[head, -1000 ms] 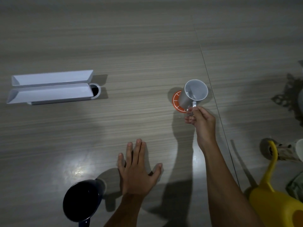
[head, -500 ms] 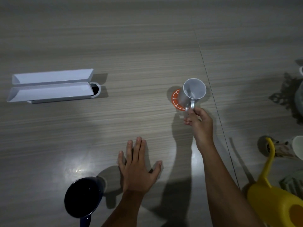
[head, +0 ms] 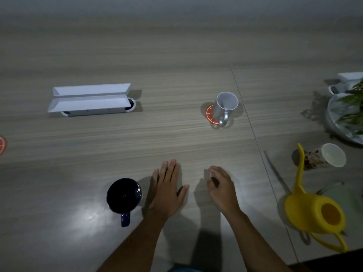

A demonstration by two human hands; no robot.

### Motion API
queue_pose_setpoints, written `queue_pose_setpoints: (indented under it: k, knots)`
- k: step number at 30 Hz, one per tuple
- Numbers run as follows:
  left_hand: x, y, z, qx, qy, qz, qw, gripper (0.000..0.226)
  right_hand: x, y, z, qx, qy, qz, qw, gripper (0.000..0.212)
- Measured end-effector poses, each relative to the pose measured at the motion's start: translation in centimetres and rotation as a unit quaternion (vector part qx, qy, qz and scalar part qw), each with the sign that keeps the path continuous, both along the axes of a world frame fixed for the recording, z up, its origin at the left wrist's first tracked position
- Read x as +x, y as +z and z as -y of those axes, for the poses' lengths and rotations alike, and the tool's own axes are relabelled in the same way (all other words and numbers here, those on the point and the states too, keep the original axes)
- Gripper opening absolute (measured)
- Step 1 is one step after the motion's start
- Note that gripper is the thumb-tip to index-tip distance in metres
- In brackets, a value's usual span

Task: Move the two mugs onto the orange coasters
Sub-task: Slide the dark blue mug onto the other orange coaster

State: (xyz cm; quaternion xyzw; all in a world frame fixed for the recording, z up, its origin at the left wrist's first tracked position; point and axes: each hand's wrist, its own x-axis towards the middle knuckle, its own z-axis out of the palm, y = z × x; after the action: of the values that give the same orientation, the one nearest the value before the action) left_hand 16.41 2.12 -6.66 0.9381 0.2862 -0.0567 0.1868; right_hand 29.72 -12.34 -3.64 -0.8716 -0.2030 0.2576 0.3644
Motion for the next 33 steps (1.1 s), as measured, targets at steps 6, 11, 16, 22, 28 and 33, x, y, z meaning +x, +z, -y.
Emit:
queue_pose_setpoints:
  k: [6, 11, 16, 22, 28, 33]
  knots:
    - [-7.8, 0.3, 1.9, -0.024, -0.034, 0.021, 0.999, 0.067, -6.6, -2.4, 1.0, -0.058, 0.109, 0.117, 0.985, 0.052]
    - [-13.7, 0.6, 2.9, -0.068, -0.041, 0.049, 0.996, 0.062, -11.1, -3.4, 1.7, -0.121, 0.149, 0.147, 0.970, 0.074]
    - [-18.8, 0.7, 2.3, -0.145, 0.035, 0.129, 0.980, 0.059, -13.4, -3.0, 1.6, -0.162, 0.156, 0.175, 0.959, 0.086]
    - [-19.4, 3.5, 1.2, -0.286, 0.236, 0.236, 0.898, 0.041, -14.2, -2.5, 0.9, -0.187, 0.135, 0.157, 0.960, 0.088]
    - [-18.6, 5.6, 0.1, -0.369, 0.297, 0.303, 0.827, 0.019, -14.8, -2.0, 0.5, -0.193, 0.122, 0.145, 0.963, 0.083]
    - [-18.6, 5.7, -0.5, -0.406, 0.286, 0.309, 0.811, 0.007, -15.5, -2.0, 0.4, -0.185, 0.107, 0.145, 0.966, 0.080]
